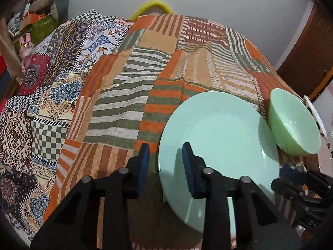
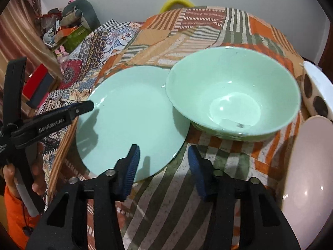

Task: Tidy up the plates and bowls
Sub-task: 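Move the right gripper to the mint green plate rim and close, then lift the mint green plate off the bedspread with the right gripper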

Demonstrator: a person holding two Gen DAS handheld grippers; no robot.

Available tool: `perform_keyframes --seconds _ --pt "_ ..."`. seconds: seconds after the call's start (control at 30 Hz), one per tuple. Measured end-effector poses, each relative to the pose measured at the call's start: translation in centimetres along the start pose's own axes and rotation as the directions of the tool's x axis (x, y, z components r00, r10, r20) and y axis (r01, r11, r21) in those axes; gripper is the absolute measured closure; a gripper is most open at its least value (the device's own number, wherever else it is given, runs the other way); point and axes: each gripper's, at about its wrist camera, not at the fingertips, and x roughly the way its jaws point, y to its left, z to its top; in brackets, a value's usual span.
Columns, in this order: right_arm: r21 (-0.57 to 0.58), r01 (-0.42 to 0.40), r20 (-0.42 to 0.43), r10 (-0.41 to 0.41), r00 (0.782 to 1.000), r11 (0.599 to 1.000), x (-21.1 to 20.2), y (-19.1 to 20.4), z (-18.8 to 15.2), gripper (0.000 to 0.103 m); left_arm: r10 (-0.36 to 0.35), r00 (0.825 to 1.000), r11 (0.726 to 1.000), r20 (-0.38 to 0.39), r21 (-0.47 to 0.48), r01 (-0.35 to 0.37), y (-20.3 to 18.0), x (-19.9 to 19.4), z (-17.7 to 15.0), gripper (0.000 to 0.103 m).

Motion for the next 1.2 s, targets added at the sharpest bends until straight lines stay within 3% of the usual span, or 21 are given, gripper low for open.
perform_keyframes --seconds 0.13,0.37,0.73,0.9,1.2 --pt "0.020 -0.004 -0.016 0.004 1.000 1.000 0.7 -0.4 0.3 0.070 -0.043 0.999 0.999 -0.016 -0.017 0.043 0.2 0.9 0.4 0.080" --pt "0.015 0.010 -0.022 -0.009 1.000 1.000 0.8 -0.4 0.4 0.075 -0.035 0.999 0.999 -0.027 -0.002 0.034 0.1 0.1 -0.6 0.081" --pt "-0.036 -0.002 -0.044 0.000 0.999 0.999 0.4 0.1 -0.7 0.075 -0.038 0.997 0.999 -0.065 0.023 0.040 0.2 -4.3 -6.8 0.081" --pt "-0.065 -0.008 -0.054 0.005 0.999 0.998 0.2 0.6 -1.1 0.075 -0.074 0.993 0.997 -0.088 0.017 0.076 0.6 -5.4 -8.7 0.081" --pt "-0.066 -0.022 -0.085 0.016 0.996 0.998 0.9 0.6 -1.0 0.079 -0.080 0.993 0.997 -0.081 -0.016 0.079 1.5 -4.7 -8.3 0.081"
